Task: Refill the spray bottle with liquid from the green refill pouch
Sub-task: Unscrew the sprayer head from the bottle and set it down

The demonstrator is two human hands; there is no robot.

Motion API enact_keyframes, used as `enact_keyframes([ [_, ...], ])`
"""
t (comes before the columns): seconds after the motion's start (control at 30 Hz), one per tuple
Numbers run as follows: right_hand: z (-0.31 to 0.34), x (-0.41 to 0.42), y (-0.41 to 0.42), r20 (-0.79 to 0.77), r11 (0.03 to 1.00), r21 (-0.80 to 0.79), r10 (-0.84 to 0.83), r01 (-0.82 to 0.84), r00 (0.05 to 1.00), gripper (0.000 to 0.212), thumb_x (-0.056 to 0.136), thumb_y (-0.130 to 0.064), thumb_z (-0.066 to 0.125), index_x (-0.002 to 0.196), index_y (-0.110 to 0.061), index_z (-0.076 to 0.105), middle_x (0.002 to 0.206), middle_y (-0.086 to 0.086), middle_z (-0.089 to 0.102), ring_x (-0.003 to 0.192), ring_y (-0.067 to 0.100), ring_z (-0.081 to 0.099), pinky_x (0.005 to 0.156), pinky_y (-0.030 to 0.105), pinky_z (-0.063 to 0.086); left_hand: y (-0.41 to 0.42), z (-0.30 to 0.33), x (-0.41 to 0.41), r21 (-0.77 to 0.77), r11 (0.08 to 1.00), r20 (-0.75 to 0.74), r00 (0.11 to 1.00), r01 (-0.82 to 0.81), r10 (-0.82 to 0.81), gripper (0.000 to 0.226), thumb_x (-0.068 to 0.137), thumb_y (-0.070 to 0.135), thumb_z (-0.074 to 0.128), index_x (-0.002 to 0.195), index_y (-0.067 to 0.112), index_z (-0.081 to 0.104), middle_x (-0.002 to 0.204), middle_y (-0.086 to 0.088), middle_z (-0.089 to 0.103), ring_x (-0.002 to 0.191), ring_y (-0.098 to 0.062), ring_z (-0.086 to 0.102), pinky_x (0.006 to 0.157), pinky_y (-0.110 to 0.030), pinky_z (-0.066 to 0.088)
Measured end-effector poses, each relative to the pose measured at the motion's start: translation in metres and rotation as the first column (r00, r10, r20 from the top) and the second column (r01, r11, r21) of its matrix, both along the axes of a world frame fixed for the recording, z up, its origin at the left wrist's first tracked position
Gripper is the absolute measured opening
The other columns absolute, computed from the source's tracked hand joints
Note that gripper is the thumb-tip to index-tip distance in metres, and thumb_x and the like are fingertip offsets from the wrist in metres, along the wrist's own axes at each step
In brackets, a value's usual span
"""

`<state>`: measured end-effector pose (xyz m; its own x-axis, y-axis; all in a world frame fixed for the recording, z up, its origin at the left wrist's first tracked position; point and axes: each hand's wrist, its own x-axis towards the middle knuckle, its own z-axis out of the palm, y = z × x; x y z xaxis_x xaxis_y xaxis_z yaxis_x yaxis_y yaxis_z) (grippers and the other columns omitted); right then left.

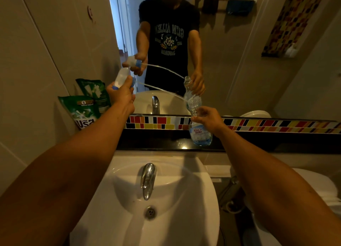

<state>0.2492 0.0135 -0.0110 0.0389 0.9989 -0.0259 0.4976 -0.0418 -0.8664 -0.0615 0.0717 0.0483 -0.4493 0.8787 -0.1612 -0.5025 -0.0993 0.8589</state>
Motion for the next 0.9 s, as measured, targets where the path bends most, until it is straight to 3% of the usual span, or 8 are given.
enact_keyframes([
  [0.13,-0.001,-0.002,0.001,-0.024,1.000,0.027,-0.001,0.002,1.000,0.043,0.090,-0.020,0.078,0.130,-0.011,0.063,0.118,0.010,0.068,0.109,0.028,0.067,0.089,0.041,0.058,0.003,-0.021,-0.007,-0.067,0.989,0.000,0.991,-0.131,0.131,0.043,0.085,0.028,0.078,0.120,0.016,0.055,0.109,-0.010,0.072,0.078,-0.016,0.069,0.061,-0.029,0.057],
  [0.2,0.000,-0.004,0.002,-0.050,0.999,0.036,0.005,-0.003,0.999,0.041,0.090,-0.020,0.079,0.127,-0.012,0.064,0.118,0.011,0.069,0.108,0.028,0.068,0.089,0.041,0.059,0.001,-0.033,-0.010,-0.129,0.978,-0.034,0.986,-0.166,0.163,0.044,0.088,0.031,0.075,0.123,0.015,0.055,0.108,-0.009,0.071,0.081,-0.018,0.070,0.064,-0.032,0.058],
  [0.3,0.001,-0.007,0.003,-0.058,0.999,0.051,0.015,-0.012,0.998,0.043,0.088,-0.022,0.081,0.127,-0.012,0.065,0.119,0.012,0.069,0.110,0.030,0.068,0.090,0.043,0.060,-0.003,-0.055,-0.009,-0.200,0.971,-0.066,0.991,-0.127,0.116,0.041,0.090,0.033,0.068,0.123,0.011,0.058,0.097,-0.011,0.070,0.064,-0.014,0.061,0.054,-0.033,0.057],
  [0.37,0.000,-0.011,0.005,-0.065,0.998,0.050,0.031,-0.028,0.997,0.043,0.088,-0.023,0.082,0.126,-0.013,0.065,0.118,0.011,0.069,0.110,0.030,0.067,0.092,0.046,0.061,-0.007,-0.069,-0.007,-0.242,0.968,-0.070,0.997,-0.058,0.043,0.036,0.092,0.028,0.064,0.123,0.010,0.060,0.076,-0.005,0.064,0.050,-0.009,0.051,0.038,-0.022,0.042],
  [0.5,0.000,-0.021,0.009,-0.095,0.996,0.059,0.072,-0.067,0.993,0.040,0.087,-0.025,0.083,0.122,-0.015,0.066,0.115,0.007,0.071,0.109,0.029,0.068,0.096,0.050,0.060,-0.019,-0.093,0.001,-0.305,0.951,-0.027,0.997,0.059,-0.071,0.022,0.096,0.018,0.061,0.117,0.012,0.063,0.080,-0.002,0.065,0.058,-0.009,0.059,0.037,-0.018,0.039],
  [0.6,-0.001,-0.031,0.011,-0.101,0.994,0.084,0.084,-0.076,0.991,0.037,0.087,-0.024,0.083,0.118,-0.014,0.066,0.114,0.013,0.071,0.108,0.033,0.069,0.095,0.049,0.060,-0.026,-0.108,0.008,-0.342,0.933,0.018,0.993,0.116,-0.117,0.009,0.097,0.017,0.060,0.107,0.016,0.061,0.099,-0.007,0.068,0.078,-0.013,0.065,0.059,-0.026,0.050],
  [0.7,-0.007,-0.040,0.016,-0.109,0.990,0.110,0.095,-0.083,0.990,0.034,0.086,-0.026,0.084,0.114,-0.021,0.065,0.114,0.014,0.071,0.107,0.034,0.069,0.094,0.052,0.060,-0.023,-0.129,0.013,-0.362,0.919,0.030,0.988,0.154,-0.153,0.024,0.100,0.015,0.056,0.123,0.014,0.058,0.117,-0.010,0.067,0.099,-0.018,0.067,0.073,-0.033,0.051],
  [0.9,-0.021,-0.061,0.030,-0.126,0.990,0.086,0.119,-0.108,0.985,0.039,0.088,-0.019,0.082,0.121,-0.009,0.063,0.110,0.004,0.071,0.099,0.018,0.069,0.089,0.037,0.061,-0.018,-0.160,0.023,-0.435,0.881,0.031,0.980,0.189,-0.195,0.035,0.101,0.009,0.054,0.135,0.002,0.053,0.122,-0.019,0.062,0.112,-0.031,0.063,0.094,-0.045,0.055],
])
